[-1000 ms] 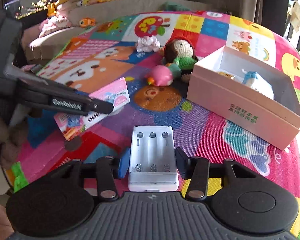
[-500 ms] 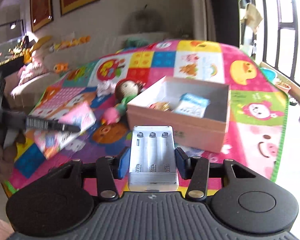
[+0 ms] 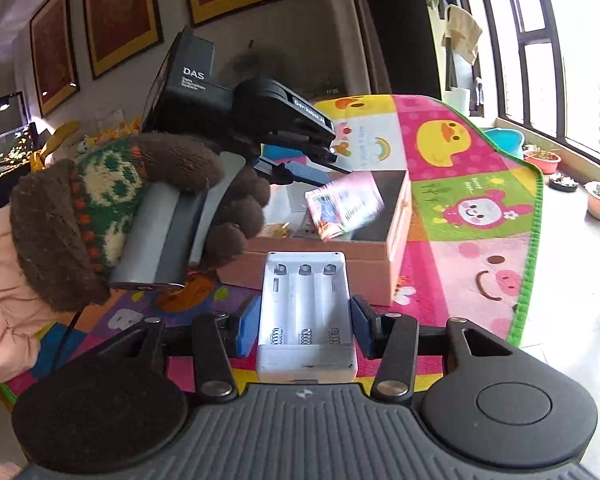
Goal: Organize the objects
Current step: 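Lower the biscuit tube into the box with left tool while right carries the charger in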
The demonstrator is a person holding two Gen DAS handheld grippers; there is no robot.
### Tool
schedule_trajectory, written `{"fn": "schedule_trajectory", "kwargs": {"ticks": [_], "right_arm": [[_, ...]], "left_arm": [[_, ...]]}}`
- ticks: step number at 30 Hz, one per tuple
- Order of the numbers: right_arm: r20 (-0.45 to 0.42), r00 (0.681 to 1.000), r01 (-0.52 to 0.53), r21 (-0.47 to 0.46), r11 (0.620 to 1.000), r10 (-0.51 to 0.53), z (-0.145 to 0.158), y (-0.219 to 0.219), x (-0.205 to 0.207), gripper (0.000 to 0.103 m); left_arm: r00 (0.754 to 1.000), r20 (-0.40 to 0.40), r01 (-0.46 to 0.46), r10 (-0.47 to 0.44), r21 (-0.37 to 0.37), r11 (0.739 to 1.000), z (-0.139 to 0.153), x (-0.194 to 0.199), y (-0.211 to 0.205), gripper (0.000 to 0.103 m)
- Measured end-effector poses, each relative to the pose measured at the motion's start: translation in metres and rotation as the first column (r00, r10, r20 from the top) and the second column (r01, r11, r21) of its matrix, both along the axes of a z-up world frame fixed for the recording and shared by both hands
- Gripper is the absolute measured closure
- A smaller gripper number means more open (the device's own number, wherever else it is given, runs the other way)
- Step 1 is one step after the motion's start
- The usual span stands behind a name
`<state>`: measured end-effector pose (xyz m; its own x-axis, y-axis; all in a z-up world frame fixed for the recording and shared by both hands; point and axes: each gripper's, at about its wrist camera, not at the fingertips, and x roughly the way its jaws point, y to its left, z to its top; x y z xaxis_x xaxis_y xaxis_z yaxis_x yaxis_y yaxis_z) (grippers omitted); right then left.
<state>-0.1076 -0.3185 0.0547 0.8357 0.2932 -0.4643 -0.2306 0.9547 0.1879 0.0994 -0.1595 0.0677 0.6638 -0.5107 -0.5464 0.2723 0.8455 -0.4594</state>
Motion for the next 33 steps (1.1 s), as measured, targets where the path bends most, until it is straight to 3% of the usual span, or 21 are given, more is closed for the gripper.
{"fn": "schedule_trajectory", "kwargs": {"ticks": [3,8,12,15,19,21,22,25,28,33], "right_arm": [[-0.019,1.000,0.016,0.013,1.000,-0.015,-0.006,-0.008,0.003,0.056],[-0.038,0.999,0.009,0.038,0.999,-0.008,-0.007,-0.011,0.012,0.056],[0.004,0.999,-0.036,0.008,0.999,0.036,0.024,-0.005,0.033,0.056],[0.057,0.996,-0.066,-0.070,0.995,0.070,0.060,0.013,0.077,0.056],[0.020,0.999,-0.044,-0.074,0.996,0.046,0.091,0.042,0.164,0.055],[-0.043,0.999,-0.011,-0.100,0.995,0.006,0.088,0.055,0.203,0.040],[-0.057,0.998,0.027,-0.107,0.994,-0.034,0.084,0.058,0.212,0.040],[-0.065,0.998,0.015,-0.092,0.996,-0.021,0.068,0.060,0.201,0.039],[-0.020,1.000,0.001,-0.148,0.989,-0.004,0.053,0.066,0.160,0.031],[0.039,0.997,-0.060,-0.205,0.977,0.069,0.022,0.075,0.087,0.020]], "left_arm": [[1.000,0.016,0.018,-0.018,0.002,1.000,0.000,-0.009,0.011,0.076],[0.994,0.104,0.034,-0.033,-0.005,0.999,0.012,-0.053,0.066,0.076],[0.991,0.125,0.046,-0.054,0.066,0.997,0.004,-0.098,0.114,0.076],[0.994,0.100,0.022,-0.032,0.103,0.994,-0.010,-0.119,0.143,0.076],[0.998,0.054,-0.048,0.046,0.045,0.998,-0.025,-0.123,0.178,0.076],[0.995,0.034,-0.100,0.098,0.037,0.994,-0.030,-0.122,0.196,0.076],[0.992,0.024,-0.123,0.123,0.035,0.992,-0.032,-0.122,0.206,0.076],[0.982,0.006,-0.191,0.191,0.005,0.982,-0.038,-0.118,0.236,0.076],[0.969,-0.034,-0.247,0.245,-0.046,0.968,-0.043,-0.100,0.250,0.076],[0.973,-0.024,-0.231,0.230,-0.079,0.970,-0.038,-0.058,0.235,0.076]]}}
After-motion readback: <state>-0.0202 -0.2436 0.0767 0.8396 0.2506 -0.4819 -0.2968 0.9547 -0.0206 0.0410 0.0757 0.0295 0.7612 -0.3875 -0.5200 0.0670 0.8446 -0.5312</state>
